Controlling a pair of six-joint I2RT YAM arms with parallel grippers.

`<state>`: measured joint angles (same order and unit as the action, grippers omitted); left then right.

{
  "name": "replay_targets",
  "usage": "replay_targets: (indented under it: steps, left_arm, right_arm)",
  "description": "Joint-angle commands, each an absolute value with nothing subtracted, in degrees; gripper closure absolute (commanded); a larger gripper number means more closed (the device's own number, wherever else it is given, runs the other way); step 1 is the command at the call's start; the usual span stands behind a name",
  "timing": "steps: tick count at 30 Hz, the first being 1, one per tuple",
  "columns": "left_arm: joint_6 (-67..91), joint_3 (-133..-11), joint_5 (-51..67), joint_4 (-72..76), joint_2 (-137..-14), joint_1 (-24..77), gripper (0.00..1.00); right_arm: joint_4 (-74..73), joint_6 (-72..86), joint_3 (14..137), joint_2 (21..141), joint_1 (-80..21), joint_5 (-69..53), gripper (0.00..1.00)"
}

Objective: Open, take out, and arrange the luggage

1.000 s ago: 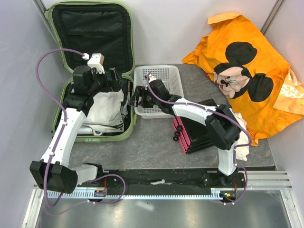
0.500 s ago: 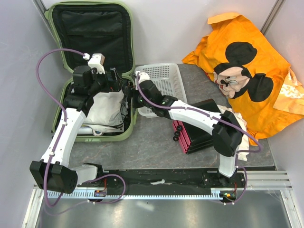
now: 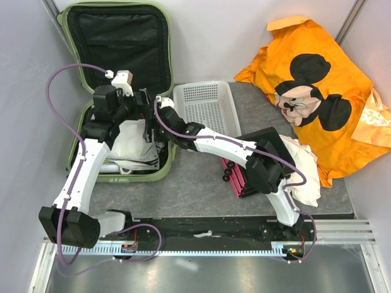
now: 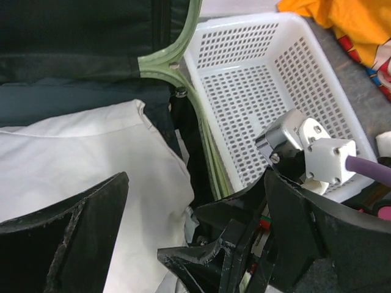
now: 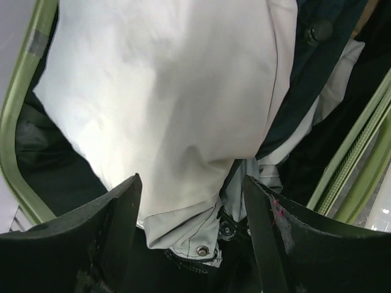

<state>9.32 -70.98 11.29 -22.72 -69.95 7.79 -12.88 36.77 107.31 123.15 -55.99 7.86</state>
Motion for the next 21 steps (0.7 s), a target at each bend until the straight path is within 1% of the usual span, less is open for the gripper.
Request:
replay_targets:
  steps: [1,6,8,10,15,21]
  left_arm:
    - [10.7,-71.3,10.5,-21.0,-69.1,8.1,0.01]
    - [10.4,-72.0,0.7,-22.4,-68.6,7.8,0.01]
    - [9.3,-72.3,-5.4,-23.6,-68.6,6.6,0.01]
    - [9.1,-72.9,-8.1,-24.6,-69.0,3.2,0.01]
    - [9.9,-73.5,-6.1,-24.7,-69.0,-1.4,0.01]
    - [10.1,-73.3,-3.8,-24.3,-69.1,-1.4,0.01]
  right_arm:
    - [-16.5,36.9,109.9,125.2,-57.6,10.8,0.25]
    - [-16.7,38.2,109.8,126.5,-57.6,14.3,0.24]
    - [-16.8,39.0,110.4,127.3,-57.6,14.2,0.24]
    - [-16.7,40.1,110.7,128.4,-57.6,13.9,0.24]
    - [-15.1,41.5,111.4,130.3,-57.6,14.0,0.24]
    - [-16.1,41.0,113.7,132.0,-57.5,18.9,0.24]
